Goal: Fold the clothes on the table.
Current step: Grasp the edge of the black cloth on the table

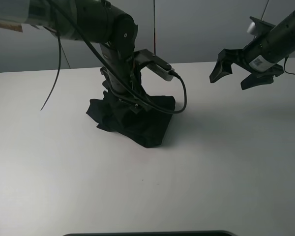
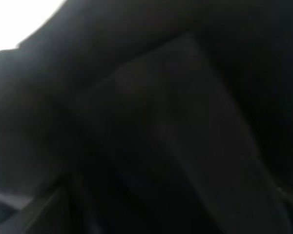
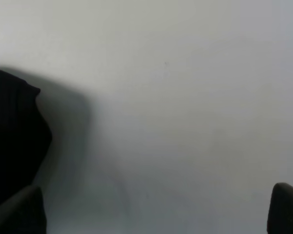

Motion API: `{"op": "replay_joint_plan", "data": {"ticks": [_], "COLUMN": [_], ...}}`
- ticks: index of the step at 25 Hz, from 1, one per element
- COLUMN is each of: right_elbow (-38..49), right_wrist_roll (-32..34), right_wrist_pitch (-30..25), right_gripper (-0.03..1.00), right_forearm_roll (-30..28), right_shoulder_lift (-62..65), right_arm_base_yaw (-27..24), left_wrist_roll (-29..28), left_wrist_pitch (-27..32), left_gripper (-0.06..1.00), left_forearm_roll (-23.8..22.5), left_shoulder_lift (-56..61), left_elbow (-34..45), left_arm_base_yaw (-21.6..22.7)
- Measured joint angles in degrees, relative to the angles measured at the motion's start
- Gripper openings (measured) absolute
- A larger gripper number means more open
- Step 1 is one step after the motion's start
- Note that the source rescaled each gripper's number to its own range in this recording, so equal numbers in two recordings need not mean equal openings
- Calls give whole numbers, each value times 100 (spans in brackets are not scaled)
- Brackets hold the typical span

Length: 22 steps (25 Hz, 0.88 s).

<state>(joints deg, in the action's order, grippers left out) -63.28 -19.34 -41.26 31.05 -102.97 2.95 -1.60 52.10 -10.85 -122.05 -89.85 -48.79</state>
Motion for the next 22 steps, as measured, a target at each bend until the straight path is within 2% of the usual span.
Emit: {"op": "replay_joint_plan", "data": {"ticks": [8, 17, 22], "right_elbow": [0, 0, 0], "right_wrist_roll": [-117, -326, -447], "right_wrist_pitch": [-23, -32, -47], "right_gripper": [97, 97, 97], "right_forearm_roll": [9, 9, 9], "right_shoulder_lift": [0, 0, 0], "right_arm_base_yaw": [0, 0, 0], "left_wrist_roll": [-148, -112, -2], "left_wrist_pitch": [421, 522, 529], "left_gripper": [98, 98, 98], "left_forearm_roll": [0, 165, 165], "left_shoulder_lift": [0, 349, 349], "left_elbow": [0, -3, -3], "left_arm_base_yaw": [628, 1460, 1613]}}
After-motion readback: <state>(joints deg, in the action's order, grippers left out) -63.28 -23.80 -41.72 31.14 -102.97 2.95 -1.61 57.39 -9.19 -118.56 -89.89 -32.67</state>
